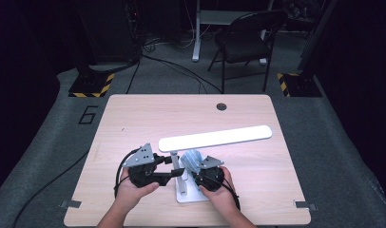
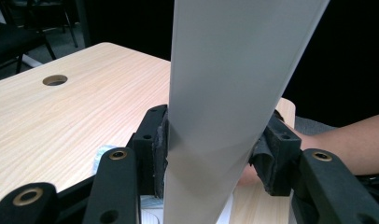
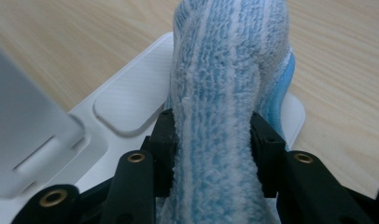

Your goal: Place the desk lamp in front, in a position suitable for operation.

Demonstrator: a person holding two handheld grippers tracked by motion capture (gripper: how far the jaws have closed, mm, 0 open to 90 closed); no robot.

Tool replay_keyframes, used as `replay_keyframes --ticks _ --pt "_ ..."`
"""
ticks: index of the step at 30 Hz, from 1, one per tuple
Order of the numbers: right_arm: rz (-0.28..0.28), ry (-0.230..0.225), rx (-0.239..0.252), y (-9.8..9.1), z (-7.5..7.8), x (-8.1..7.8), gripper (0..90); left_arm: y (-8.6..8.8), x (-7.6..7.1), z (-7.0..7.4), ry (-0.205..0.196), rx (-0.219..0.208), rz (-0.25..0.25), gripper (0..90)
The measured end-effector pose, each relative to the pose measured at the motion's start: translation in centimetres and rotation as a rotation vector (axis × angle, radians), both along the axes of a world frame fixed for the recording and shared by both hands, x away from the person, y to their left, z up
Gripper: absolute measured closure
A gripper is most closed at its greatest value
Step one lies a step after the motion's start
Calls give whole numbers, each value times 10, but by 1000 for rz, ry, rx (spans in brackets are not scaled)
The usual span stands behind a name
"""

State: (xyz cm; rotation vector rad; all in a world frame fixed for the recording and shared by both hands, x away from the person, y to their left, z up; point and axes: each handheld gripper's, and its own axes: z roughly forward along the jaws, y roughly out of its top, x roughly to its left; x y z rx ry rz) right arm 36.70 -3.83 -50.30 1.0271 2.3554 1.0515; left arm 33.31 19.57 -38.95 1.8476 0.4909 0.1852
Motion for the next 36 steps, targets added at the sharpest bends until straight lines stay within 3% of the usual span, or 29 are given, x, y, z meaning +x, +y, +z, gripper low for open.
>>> replay_keyframes --ticks 18,22,30,36 --pt "96 24 13 -13 0 -41 608 0 0 0 11 -7 0 508" --pt "117 54 20 -15 1 -51 609 0 0 -1 12 -8 2 508" --pt "126 35 6 -15 0 -49 606 -1 -1 -1 9 -8 4 508" --pt "110 54 8 -13 0 -43 604 -1 -1 -1 7 -6 4 509"
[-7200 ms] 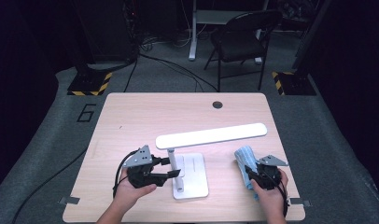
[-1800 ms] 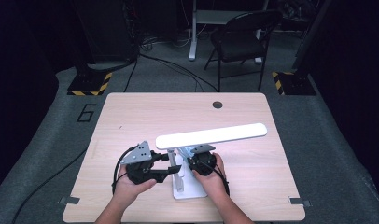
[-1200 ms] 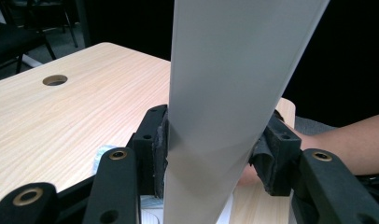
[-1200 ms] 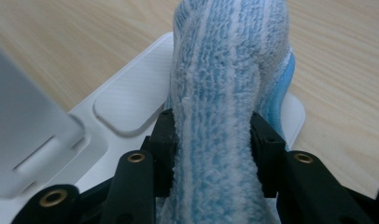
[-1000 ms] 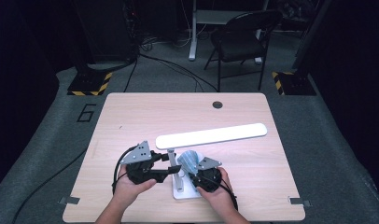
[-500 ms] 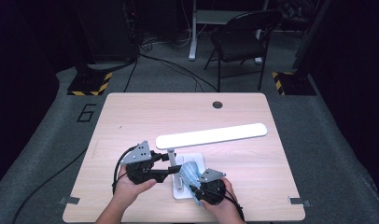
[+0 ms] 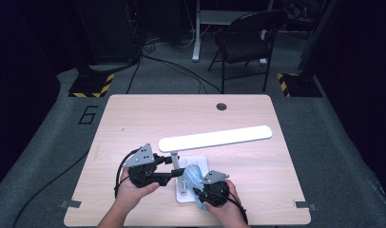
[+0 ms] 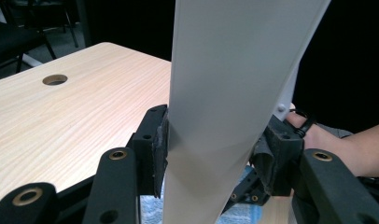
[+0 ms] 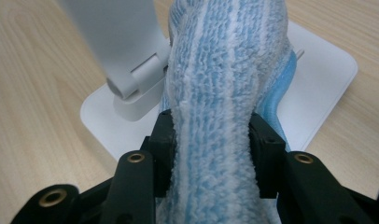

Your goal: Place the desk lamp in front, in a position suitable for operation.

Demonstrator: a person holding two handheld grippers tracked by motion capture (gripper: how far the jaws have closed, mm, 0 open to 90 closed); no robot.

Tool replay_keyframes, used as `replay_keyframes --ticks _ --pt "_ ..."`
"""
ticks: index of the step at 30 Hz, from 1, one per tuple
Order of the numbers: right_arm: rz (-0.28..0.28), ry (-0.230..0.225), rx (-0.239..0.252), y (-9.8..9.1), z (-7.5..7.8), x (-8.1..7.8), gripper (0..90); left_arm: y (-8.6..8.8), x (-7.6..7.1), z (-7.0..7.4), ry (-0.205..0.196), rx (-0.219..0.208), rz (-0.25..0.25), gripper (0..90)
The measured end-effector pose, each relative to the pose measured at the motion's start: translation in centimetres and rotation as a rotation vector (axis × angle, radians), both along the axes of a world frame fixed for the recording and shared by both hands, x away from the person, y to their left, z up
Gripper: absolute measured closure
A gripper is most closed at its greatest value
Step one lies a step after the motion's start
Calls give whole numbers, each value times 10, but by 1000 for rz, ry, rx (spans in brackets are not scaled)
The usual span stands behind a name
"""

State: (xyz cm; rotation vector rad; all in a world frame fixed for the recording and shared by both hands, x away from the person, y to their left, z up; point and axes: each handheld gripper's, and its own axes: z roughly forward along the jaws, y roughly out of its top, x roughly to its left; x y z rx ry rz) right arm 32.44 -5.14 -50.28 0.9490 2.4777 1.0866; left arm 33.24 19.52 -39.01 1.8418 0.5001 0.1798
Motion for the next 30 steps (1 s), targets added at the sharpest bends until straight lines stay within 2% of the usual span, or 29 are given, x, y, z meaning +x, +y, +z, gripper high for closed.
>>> replay_keyframes --ticks 8,10,13,18,22,23,30 --pt "-30 -31 1 3 -2 19 605 0 0 0 2 -2 2 509" --pt "-51 -23 13 5 -2 24 605 0 0 0 -5 2 -1 509" --pt "-59 -40 3 6 -3 36 606 0 0 0 -2 4 -3 509" --pt "-73 -30 17 7 -4 47 607 0 0 0 0 3 -1 509" --pt "-77 -45 10 8 -4 56 608 0 0 0 1 2 0 509" --pt "-82 -48 23 8 -5 60 609 0 0 0 1 1 0 509" --pt "-109 -47 21 11 -4 77 608 1 0 0 1 0 1 509"
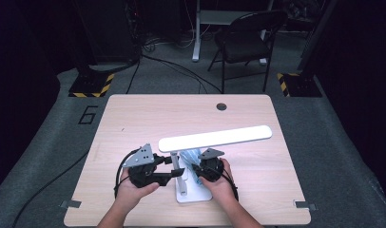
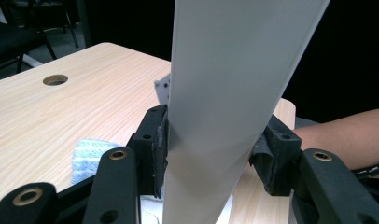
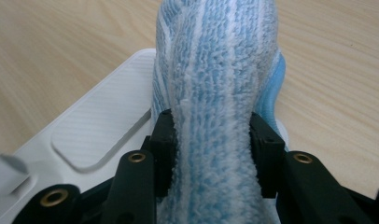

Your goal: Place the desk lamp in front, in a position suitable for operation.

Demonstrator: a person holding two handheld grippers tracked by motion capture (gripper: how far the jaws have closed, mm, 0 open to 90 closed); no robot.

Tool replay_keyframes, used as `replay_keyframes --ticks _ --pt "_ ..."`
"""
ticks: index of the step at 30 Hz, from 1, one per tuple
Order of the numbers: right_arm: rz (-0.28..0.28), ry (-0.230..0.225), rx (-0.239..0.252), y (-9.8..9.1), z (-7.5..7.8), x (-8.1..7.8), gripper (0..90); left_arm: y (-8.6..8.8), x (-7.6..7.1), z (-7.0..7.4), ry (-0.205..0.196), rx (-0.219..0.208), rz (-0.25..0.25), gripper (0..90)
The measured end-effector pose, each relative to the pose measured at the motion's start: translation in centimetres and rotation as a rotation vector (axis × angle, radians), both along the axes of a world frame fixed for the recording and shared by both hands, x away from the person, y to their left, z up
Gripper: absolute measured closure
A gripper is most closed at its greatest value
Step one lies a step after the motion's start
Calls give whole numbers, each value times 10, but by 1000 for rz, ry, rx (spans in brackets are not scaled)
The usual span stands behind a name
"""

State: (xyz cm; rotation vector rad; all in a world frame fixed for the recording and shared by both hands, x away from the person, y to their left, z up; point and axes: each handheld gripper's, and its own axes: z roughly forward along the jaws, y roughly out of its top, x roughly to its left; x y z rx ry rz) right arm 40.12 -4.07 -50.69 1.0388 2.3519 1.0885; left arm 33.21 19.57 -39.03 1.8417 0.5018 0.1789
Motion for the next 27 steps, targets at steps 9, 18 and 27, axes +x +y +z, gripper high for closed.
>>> replay_keyframes --ticks 9,18,27 --pt "-27 22 -5 2 2 14 608 1 1 0 -8 2 -6 509" --pt "-55 26 -9 0 3 8 605 8 1 2 -13 20 8 515" --pt "-54 34 8 -6 3 0 603 20 3 2 -14 30 25 521"
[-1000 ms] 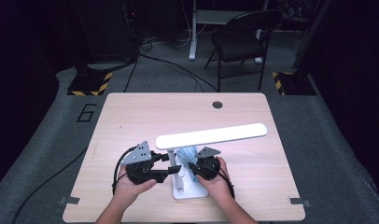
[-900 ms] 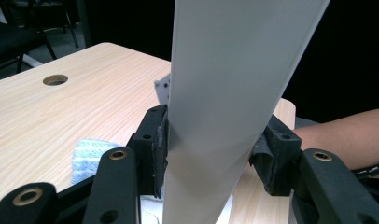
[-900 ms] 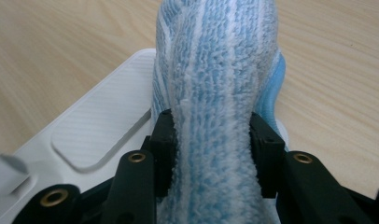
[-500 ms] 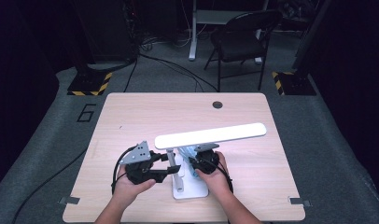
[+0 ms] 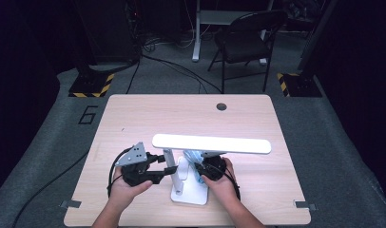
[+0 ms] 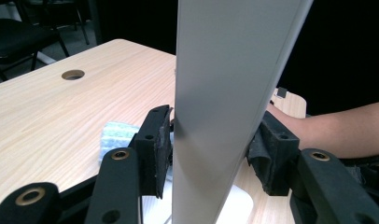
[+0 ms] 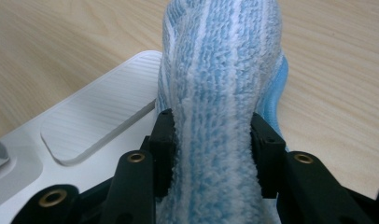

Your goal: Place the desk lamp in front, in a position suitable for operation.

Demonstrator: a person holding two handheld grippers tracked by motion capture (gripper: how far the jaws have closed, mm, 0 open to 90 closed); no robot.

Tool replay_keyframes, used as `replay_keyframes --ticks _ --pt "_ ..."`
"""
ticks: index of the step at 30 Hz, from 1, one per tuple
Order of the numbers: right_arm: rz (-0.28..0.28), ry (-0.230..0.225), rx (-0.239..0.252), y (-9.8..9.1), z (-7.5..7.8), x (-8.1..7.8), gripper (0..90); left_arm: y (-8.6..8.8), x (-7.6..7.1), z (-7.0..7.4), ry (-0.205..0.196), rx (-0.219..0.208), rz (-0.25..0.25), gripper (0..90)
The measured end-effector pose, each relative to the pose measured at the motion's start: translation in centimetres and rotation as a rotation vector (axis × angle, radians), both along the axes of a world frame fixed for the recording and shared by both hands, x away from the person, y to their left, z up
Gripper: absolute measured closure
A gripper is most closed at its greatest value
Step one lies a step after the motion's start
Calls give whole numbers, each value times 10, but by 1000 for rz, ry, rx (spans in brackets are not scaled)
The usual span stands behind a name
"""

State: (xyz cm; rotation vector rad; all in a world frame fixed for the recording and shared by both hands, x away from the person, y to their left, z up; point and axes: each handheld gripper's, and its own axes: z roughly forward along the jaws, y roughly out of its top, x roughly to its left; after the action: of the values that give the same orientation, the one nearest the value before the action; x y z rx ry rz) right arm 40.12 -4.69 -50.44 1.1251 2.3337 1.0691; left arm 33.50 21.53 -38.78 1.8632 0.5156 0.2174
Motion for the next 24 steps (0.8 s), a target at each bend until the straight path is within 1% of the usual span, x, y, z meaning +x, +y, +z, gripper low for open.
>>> replay_keyframes --ticks 3,4,5,6,8,10,11,12,13,14,17,18,19,20,21,22,23,24 --pt "-7 4 4 -1 0 -3 603 4 1 0 -1 1 4 521" --pt "0 0 2 -2 0 -5 603 7 2 -1 8 -10 15 521" --pt "0 0 2 -2 0 -5 603 7 2 -1 8 -10 15 521" --pt "4 1 6 -3 0 -7 603 11 4 -1 4 -4 19 522" --pt "7 0 4 -4 0 -8 603 13 5 -1 6 -7 28 522" --pt "11 0 -2 -4 0 -11 602 19 6 0 1 3 40 531" --pt "11 0 -2 -4 0 -11 602 19 6 0 1 3 40 533" --pt "13 -8 8 -4 -1 -13 601 22 7 1 -8 8 53 536" --pt "13 -8 8 -4 -1 -13 601 22 7 1 -8 8 53 540" --pt "8 7 10 -3 0 -15 600 25 8 1 -6 4 70 545" --pt "-3 14 14 -2 1 -17 599 27 8 1 -3 2 79 561" --pt "6 12 9 -3 1 -18 599 29 8 1 7 -5 89 561" --pt "5 21 -2 -2 2 -19 599 30 9 1 -1 -1 94 577" --pt "16 23 -10 -3 2 -20 599 31 10 1 3 -1 101 583" --pt "6 6 7 -2 1 -21 599 32 10 1 3 2 107 591" --pt "1 12 2 -1 2 -23 599 33 10 1 5 -2 115 612" --pt "1 12 2 -1 2 -23 599 34 10 1 7 0 116 612" --pt "20 18 -17 -2 3 -25 599 35 10 1 7 1 127 628"
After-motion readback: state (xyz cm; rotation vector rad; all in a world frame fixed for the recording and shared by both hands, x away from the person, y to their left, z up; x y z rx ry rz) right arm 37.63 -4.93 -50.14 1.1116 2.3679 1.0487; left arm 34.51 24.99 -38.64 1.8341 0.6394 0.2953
